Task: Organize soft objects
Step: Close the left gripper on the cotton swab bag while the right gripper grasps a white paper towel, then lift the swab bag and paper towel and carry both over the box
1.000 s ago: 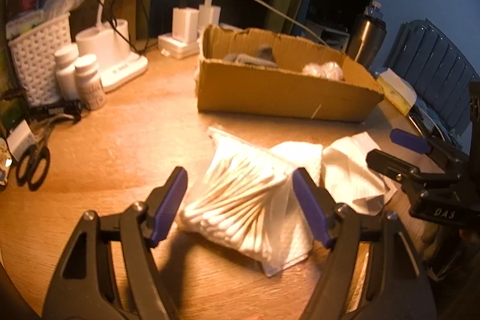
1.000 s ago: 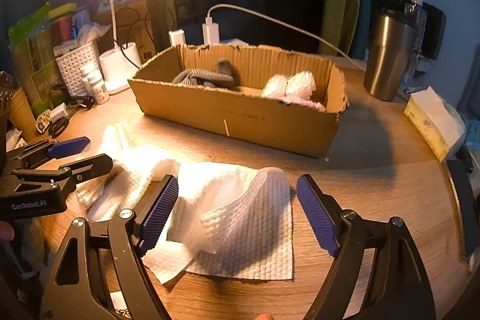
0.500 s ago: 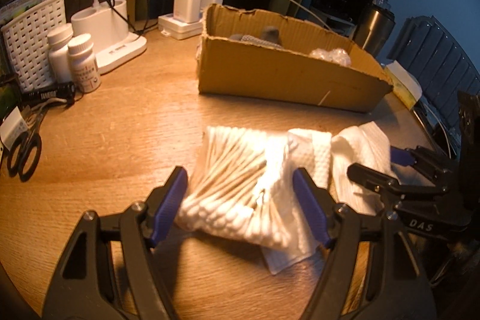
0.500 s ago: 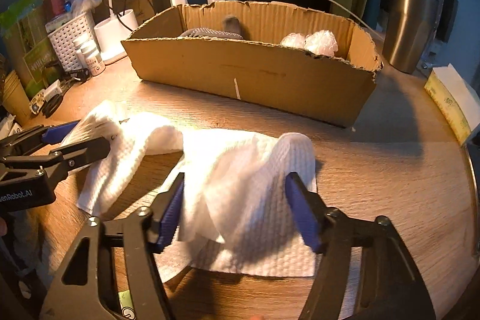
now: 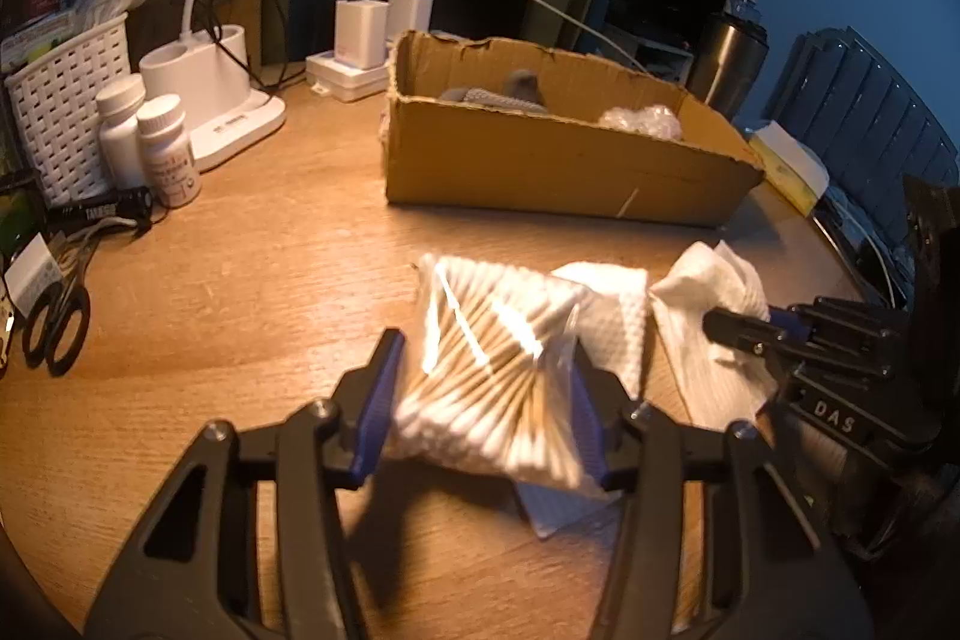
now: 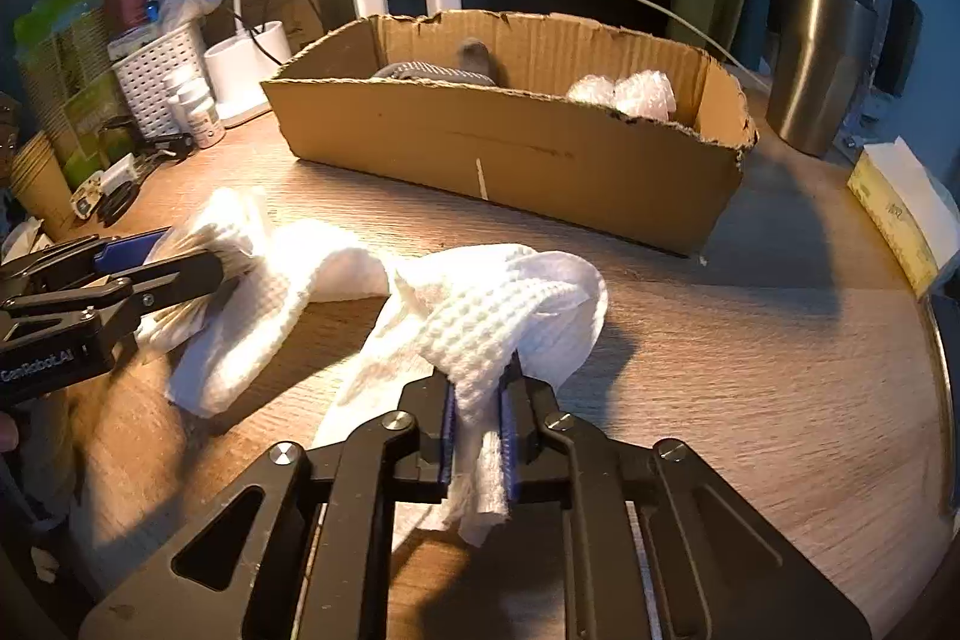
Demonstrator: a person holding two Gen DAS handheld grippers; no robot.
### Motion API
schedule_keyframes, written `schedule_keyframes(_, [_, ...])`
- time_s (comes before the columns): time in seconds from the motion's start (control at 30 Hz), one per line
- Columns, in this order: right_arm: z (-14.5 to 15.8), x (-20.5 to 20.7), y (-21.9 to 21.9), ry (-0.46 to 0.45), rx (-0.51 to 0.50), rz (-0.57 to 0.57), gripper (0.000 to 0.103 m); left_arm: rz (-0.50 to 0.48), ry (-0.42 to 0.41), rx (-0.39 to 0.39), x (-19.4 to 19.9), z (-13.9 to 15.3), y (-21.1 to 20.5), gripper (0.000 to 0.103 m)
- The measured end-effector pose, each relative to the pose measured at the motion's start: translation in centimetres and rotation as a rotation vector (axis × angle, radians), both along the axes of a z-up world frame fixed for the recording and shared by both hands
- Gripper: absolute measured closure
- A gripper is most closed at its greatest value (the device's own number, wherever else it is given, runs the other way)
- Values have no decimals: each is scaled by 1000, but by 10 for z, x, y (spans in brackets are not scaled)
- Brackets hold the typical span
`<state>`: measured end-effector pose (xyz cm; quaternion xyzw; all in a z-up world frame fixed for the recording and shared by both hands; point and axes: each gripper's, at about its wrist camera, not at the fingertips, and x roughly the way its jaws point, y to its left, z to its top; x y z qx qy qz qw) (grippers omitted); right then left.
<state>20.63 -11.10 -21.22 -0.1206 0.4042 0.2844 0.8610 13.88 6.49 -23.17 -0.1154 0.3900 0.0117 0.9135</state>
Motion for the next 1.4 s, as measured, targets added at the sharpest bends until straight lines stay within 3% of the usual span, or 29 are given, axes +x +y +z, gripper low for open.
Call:
schedule_keyframes(0.5, [44,-11,-24,-120,92,-37,91,16,-83,17,-17,35,1,52])
schedule_keyframes(1.4, [114,-24,-46,-273,167,-59,91,-9,-261,89,-28,108,-20,51])
